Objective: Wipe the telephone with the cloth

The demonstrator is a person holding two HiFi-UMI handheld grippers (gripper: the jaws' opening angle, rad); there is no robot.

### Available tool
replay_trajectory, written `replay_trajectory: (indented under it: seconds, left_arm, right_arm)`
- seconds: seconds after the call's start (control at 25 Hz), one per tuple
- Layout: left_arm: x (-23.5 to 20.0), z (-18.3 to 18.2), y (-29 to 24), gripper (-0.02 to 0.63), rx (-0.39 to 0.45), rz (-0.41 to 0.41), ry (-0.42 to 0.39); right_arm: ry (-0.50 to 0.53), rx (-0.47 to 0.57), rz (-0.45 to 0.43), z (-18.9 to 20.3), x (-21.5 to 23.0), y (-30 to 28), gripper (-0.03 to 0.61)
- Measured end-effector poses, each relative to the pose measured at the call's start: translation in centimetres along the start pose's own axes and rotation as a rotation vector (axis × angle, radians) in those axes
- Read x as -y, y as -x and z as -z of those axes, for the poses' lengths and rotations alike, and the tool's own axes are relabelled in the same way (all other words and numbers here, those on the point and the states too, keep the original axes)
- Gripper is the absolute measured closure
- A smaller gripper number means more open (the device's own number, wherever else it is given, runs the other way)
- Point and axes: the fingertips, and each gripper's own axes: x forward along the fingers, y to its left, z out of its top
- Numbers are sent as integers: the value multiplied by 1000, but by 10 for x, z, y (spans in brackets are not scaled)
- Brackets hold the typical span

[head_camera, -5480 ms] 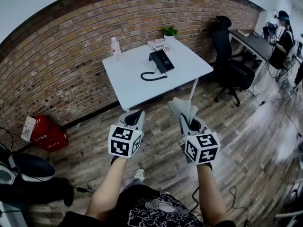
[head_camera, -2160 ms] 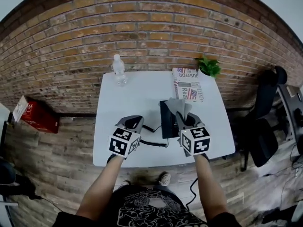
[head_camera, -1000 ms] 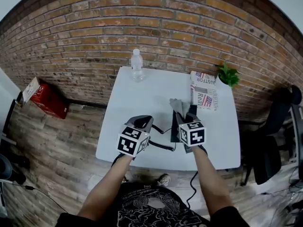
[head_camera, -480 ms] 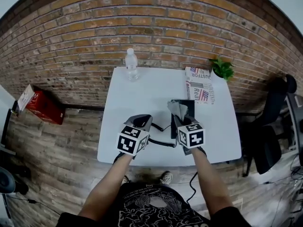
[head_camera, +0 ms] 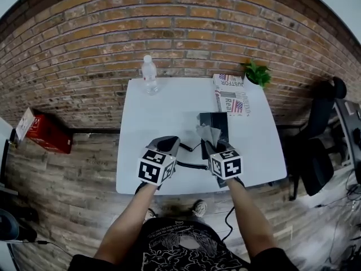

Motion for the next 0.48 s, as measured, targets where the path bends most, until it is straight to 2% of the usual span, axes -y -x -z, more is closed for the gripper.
replay_trajectory:
  seconds: [0.48]
  left_arm:
    - [7,10,7,607,-12,56,-16]
  right_arm:
    - [-44,-38,28,35,-16,14,568]
